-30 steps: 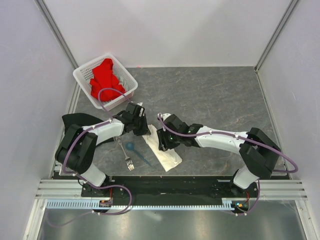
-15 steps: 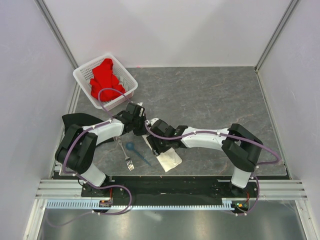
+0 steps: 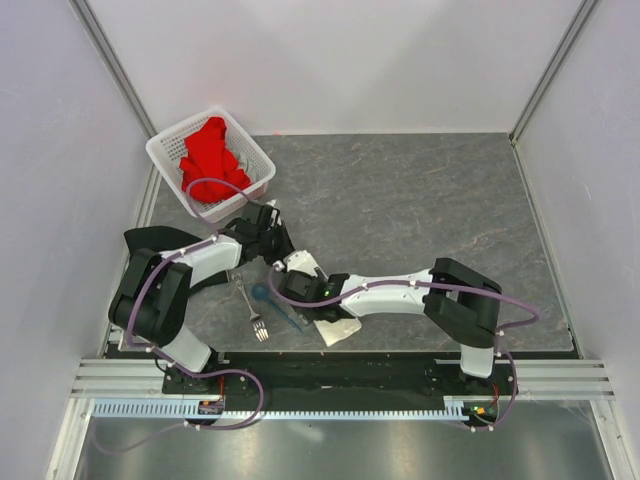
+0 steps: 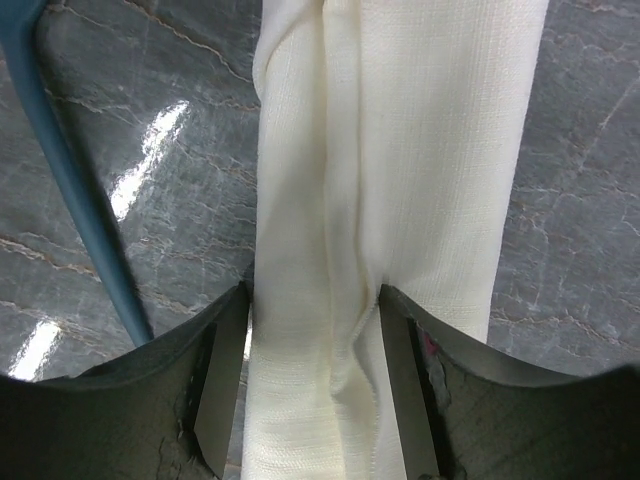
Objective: Fold the napkin into a case and place the utensils inside
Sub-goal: Pick up the smaller rectangle-folded napkin from the center of the board.
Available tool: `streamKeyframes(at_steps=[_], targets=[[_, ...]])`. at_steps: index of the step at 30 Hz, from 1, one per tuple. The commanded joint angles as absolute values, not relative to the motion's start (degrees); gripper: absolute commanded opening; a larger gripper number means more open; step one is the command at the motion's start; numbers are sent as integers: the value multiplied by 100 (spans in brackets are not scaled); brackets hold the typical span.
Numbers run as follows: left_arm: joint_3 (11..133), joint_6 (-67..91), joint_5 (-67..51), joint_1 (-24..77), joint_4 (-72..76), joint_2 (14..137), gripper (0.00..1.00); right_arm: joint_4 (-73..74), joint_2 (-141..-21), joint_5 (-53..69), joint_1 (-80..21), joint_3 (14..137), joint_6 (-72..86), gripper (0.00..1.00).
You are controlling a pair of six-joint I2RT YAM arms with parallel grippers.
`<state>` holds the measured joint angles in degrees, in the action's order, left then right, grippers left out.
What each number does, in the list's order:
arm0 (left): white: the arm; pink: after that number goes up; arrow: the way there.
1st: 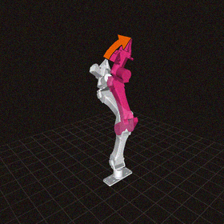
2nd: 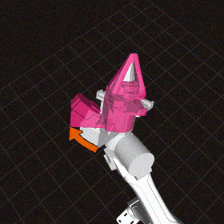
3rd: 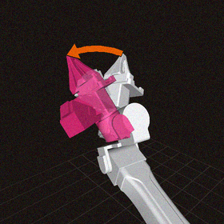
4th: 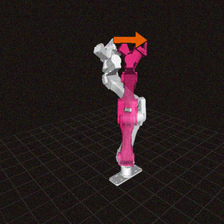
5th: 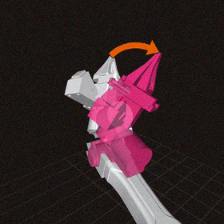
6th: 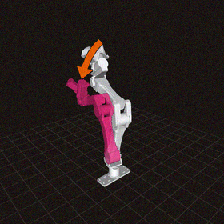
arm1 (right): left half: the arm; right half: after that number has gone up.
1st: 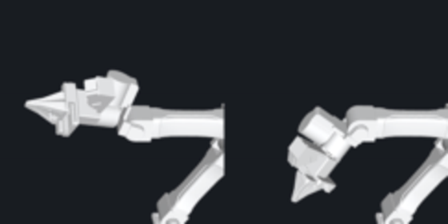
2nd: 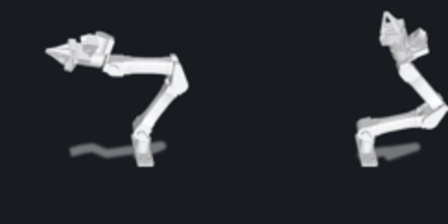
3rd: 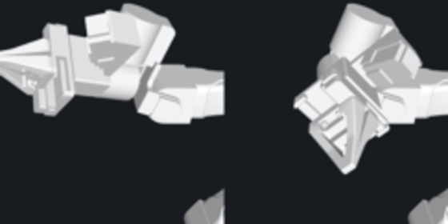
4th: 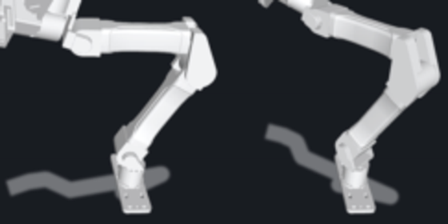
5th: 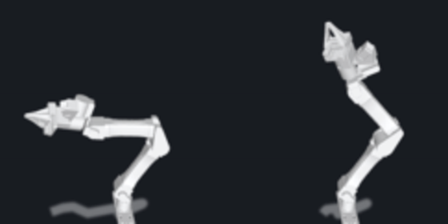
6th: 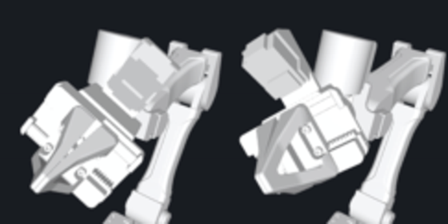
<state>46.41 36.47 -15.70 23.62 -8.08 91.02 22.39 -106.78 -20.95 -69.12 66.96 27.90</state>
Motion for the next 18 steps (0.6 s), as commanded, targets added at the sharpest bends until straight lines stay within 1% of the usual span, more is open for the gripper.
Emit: streamKeyframes(at_steps=[1,4,5,6,7,8,11,15,16,18], targets=[[4606,4156,-2082,2136,-387,9036,13,2838,-10986,-3075,-7110,6934,3155,62],[4509,4385,-2416,1925,-238,8728,15,3014,-10934,-3349,-7198,7031,3243,54],[4517,4421,-2548,1881,-255,8467,16,3032,-10907,-3375,-7190,7049,3252,42],[4535,4491,-2592,1794,-272,8333,16,3050,-10881,-3366,-7189,7066,3243,33],[4579,4500,-2610,1767,-420,8175,17,3041,-10837,-3384,-7198,7101,3226,27],[4684,4474,-2619,1741,-518,7895,18,3085,-10811,-3410,-7190,7119,3243,16],[4999,4334,-2575,1679,-1035,7524,20,3164,-10697,-3393,-7189,7251,3234,0],[5168,4097,-2514,1582,-1563,6901,21,3156,-10398,-3043,-7155,7365,3208,0],[5177,4052,-2453,1565,-1669,6778,21,3025,-10215,-2615,-7119,7330,3173,0],[5142,3894,-2321,1564,-1915,6593,21,2840,-9986,-2173,-6953,7216,3199,0]])
